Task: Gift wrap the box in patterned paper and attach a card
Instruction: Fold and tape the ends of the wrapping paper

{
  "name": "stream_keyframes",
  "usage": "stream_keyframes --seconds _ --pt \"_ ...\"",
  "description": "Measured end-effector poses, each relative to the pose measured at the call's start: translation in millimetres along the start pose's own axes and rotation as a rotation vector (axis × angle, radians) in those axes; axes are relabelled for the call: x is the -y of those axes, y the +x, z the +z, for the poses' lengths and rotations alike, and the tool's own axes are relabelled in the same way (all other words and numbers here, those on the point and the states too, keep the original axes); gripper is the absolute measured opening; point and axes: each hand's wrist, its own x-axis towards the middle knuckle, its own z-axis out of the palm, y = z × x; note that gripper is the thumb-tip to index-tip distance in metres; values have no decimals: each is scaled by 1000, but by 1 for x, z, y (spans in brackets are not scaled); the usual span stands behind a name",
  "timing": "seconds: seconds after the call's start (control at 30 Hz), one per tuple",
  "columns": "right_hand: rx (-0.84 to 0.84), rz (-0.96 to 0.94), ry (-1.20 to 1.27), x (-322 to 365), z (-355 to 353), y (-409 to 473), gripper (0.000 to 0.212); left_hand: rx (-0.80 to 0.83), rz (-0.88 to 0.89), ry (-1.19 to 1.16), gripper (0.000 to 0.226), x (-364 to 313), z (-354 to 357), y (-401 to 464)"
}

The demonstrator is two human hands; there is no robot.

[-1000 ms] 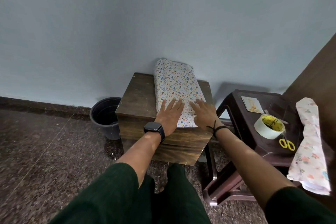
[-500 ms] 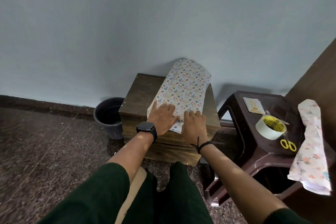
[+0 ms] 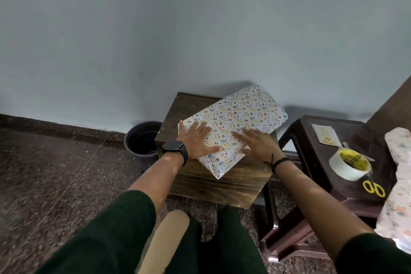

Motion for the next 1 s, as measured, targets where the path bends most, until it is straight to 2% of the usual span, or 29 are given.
stream_keyframes --seconds 0.13,0.23,0.33,0.43,0.53,0.6,0.7,0.77,0.9,1.0 --pt "-58 -29 -180 22 -10 3 62 -27 -27 32 66 6 -7 5" --pt "-94 24 -221 56 -10 12 63 -144 -63 85 51 9 -13 6" --pt "-156 123 -194 89 -14 28 55 -231 -98 89 40 6 -16 3" --pt "-257 176 -53 110 -22 48 40 -288 -120 63 32 2 -7 0" --pt "-253 83 121 101 -27 65 35 -307 -135 32 40 11 3 -1" --pt "-175 -19 199 76 -26 66 46 -257 -109 46 51 22 6 0" --pt "-57 -43 128 32 -15 61 65 -189 -48 68 46 38 7 3" --pt "-26 -27 86 22 -7 59 68 -208 -15 73 44 46 7 6" --pt "-78 28 -40 44 -4 60 67 -242 -17 74 60 53 5 14" --pt "-89 125 -115 70 -9 57 67 -234 -117 96 63 56 3 25"
